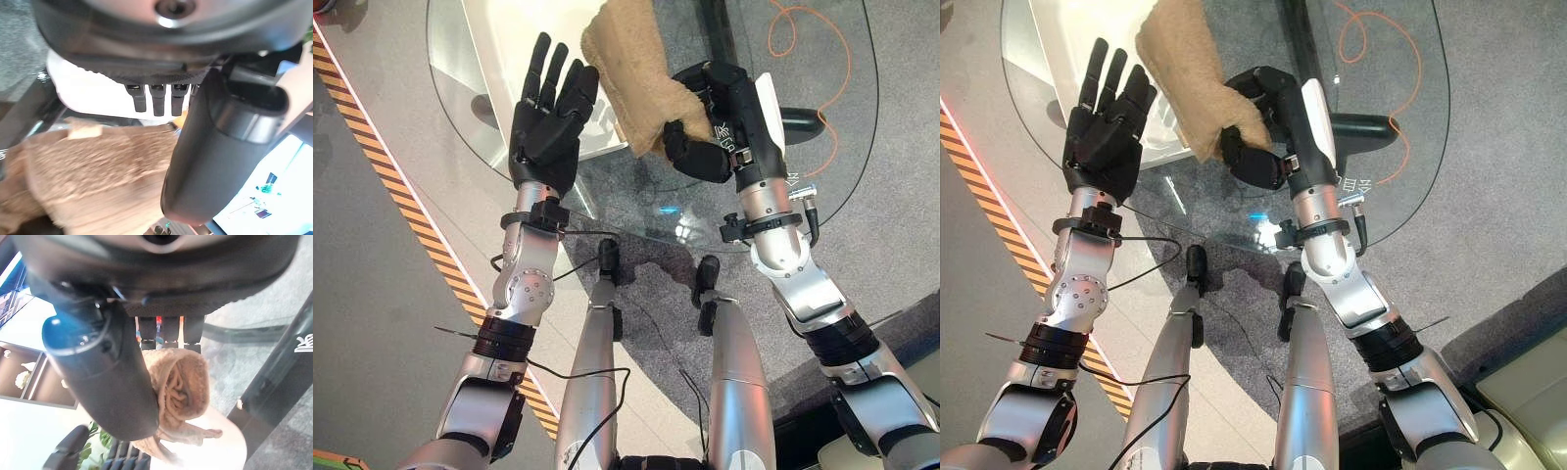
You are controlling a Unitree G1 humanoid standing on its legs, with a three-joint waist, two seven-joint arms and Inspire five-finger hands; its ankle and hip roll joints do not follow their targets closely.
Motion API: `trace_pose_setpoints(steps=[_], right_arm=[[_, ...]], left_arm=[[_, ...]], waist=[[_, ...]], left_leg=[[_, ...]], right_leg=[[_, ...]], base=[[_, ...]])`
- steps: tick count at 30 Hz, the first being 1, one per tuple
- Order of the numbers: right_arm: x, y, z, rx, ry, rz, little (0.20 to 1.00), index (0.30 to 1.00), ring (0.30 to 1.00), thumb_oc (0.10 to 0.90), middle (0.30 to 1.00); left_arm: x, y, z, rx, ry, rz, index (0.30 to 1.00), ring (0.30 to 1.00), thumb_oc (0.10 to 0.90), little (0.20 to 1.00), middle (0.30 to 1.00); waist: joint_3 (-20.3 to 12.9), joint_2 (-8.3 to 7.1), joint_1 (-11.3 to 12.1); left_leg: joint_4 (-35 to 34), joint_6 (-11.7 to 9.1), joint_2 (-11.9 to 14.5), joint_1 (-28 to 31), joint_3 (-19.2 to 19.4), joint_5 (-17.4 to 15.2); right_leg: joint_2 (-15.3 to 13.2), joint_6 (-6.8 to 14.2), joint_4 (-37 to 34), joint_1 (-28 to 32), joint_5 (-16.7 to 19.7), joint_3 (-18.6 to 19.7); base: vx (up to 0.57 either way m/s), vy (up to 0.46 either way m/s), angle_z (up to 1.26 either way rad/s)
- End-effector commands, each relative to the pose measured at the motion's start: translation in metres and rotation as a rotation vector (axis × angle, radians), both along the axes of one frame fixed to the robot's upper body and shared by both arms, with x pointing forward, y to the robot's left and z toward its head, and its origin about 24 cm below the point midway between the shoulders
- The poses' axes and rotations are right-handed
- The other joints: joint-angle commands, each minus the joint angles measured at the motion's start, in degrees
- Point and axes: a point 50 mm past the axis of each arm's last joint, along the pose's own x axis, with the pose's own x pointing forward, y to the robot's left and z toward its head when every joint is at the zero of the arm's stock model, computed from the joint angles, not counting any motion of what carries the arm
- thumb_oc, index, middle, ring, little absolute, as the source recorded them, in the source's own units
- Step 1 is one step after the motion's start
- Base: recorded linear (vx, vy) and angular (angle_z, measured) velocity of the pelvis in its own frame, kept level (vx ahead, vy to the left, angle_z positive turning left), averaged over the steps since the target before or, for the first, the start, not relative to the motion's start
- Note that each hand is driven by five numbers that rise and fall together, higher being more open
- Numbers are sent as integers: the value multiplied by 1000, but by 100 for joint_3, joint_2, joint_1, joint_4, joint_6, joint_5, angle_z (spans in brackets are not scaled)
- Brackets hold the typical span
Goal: Wipe the table with a cloth and put it in the basket.
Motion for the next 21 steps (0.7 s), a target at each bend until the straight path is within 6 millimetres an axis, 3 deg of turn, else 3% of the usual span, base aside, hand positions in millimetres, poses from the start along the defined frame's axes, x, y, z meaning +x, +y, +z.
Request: trace_pose_setpoints(steps=[1, 21], right_arm=[[-58, 34, 81, 90, -413, 301, 200, 300, 300, 100, 300], [-54, 50, 77, 13, -353, 339, 200, 300, 300, 100, 300]], left_arm=[[-12, -18, 57, 30, -266, -125, 900, 900, 800, 900, 900], [-17, -39, 64, -8, -297, -290, 900, 900, 800, 900, 900]], waist=[[-167, -124, 44], [-167, -127, 50]], left_leg=[[407, 358, -147, 222, 481, -595], [396, 359, -186, 211, 464, -607]], right_leg=[[119, 192, -906, 400, 582, -89], [109, 197, -939, 382, 596, -103]], base=[[0, 0, 0], [0, 0, 0]])
